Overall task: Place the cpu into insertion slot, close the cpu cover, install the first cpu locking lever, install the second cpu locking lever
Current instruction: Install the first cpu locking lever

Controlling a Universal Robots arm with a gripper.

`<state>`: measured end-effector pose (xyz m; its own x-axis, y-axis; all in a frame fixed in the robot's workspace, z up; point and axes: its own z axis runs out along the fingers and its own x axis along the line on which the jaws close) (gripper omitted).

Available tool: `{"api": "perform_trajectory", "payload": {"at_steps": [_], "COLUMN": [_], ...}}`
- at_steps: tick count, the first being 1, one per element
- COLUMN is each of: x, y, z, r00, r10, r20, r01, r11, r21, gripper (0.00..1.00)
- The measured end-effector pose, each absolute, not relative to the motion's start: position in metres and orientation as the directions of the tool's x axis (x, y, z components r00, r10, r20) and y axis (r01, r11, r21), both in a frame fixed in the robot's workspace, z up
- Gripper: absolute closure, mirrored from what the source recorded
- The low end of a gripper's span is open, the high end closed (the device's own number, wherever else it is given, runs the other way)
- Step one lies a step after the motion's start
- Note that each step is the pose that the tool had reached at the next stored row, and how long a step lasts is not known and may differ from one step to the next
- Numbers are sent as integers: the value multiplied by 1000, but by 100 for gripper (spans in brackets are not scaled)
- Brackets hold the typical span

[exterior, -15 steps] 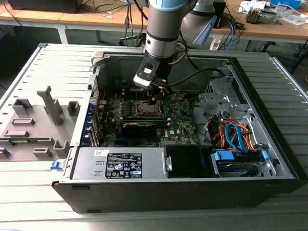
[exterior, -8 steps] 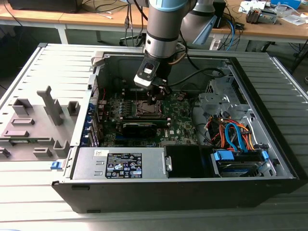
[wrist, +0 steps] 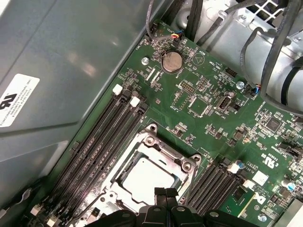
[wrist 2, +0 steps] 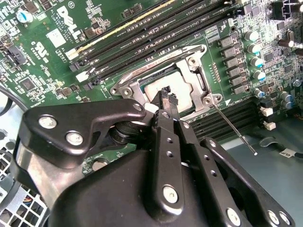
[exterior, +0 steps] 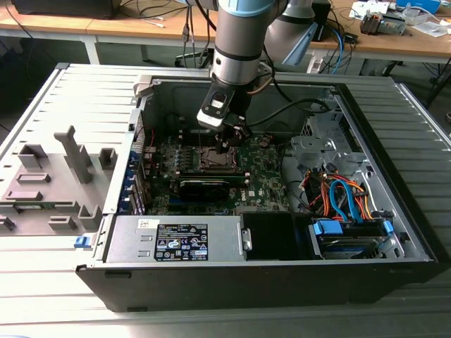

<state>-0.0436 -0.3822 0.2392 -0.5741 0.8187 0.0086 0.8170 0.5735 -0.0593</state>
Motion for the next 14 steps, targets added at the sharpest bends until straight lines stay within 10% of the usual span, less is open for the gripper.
{"api": "perform_trajectory", "payload": {"at_steps": [14], "x": [-44], "y": [-382], "z": [239], "r00": [-599], "r10": [801], "r20": [9], "r01": [799], "r11": [598], "r21": [-59], "gripper": [89]}}
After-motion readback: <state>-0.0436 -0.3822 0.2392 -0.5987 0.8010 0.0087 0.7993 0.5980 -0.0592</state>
